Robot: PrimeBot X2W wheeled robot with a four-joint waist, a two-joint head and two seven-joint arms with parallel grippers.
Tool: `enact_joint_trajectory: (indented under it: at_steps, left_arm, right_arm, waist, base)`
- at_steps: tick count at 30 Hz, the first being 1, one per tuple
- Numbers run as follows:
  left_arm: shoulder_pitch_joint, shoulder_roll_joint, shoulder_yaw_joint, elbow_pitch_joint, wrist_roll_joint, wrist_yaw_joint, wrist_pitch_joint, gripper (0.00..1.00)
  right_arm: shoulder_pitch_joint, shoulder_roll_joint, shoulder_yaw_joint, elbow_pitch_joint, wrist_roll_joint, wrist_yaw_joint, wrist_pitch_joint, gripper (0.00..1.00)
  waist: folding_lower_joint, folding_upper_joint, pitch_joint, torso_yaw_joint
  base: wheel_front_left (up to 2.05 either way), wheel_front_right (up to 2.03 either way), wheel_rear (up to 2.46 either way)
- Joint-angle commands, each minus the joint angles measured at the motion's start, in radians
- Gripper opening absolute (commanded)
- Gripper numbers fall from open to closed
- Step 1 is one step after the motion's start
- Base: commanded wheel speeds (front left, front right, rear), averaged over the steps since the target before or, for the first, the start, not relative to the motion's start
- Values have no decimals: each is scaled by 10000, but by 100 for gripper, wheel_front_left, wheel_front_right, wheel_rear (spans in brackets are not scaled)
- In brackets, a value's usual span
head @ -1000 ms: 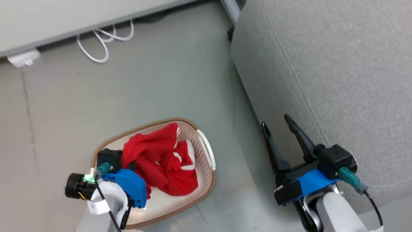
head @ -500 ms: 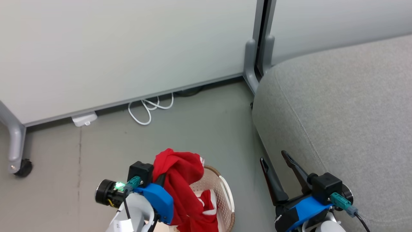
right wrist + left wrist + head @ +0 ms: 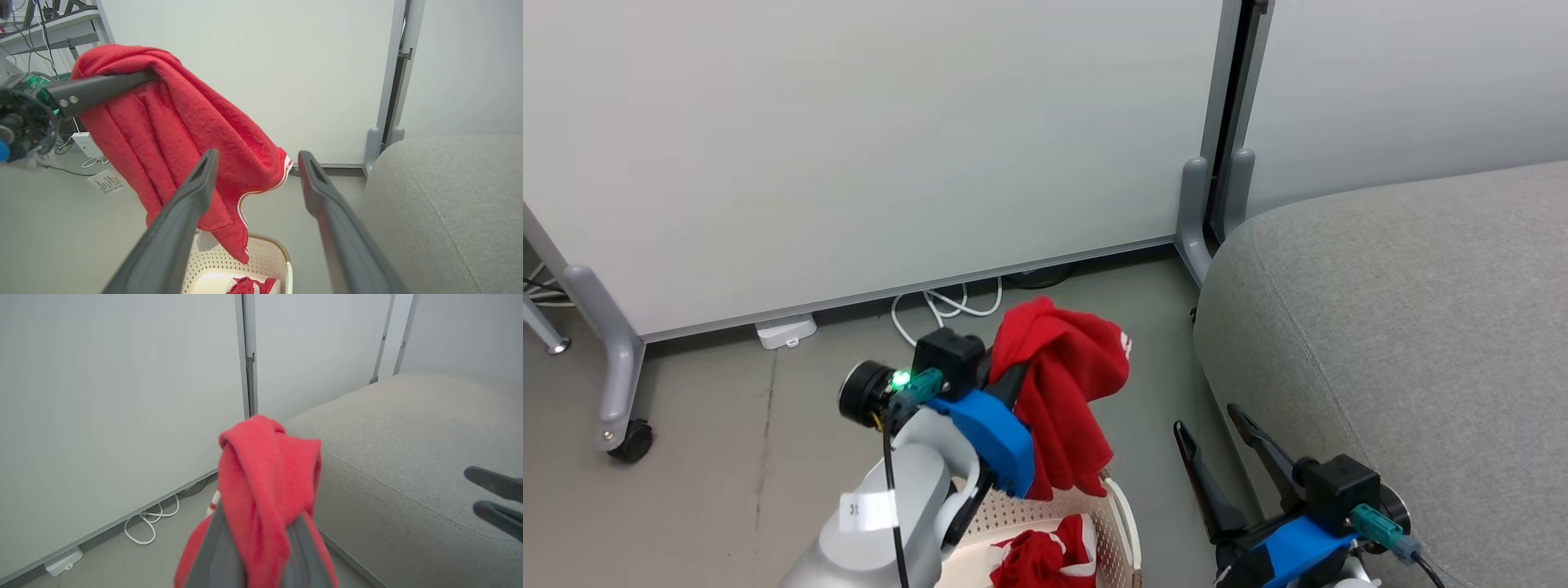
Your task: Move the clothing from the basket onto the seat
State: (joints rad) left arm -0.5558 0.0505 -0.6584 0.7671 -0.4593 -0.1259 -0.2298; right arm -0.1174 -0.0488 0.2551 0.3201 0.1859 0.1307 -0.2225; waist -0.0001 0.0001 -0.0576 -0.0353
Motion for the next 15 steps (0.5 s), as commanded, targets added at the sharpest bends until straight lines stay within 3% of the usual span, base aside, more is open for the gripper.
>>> enact_joint_trajectory:
  at_steps: [1,15]
  left_arm:
    - [-300,1,-121,-89,-169,-73,17,0]
    - [-1526,3,-1779,-347,-1735,365,184,0]
  right_arm:
    - [186,-29,15,-25,61,1,-1,100]
    - [437,-29,-269,-64,83,1,109,100]
  waist:
    - [1,-1,-25,8]
    - [1,-1,-156,262]
  base:
    - [0,0,0]
    - [0,0,0]
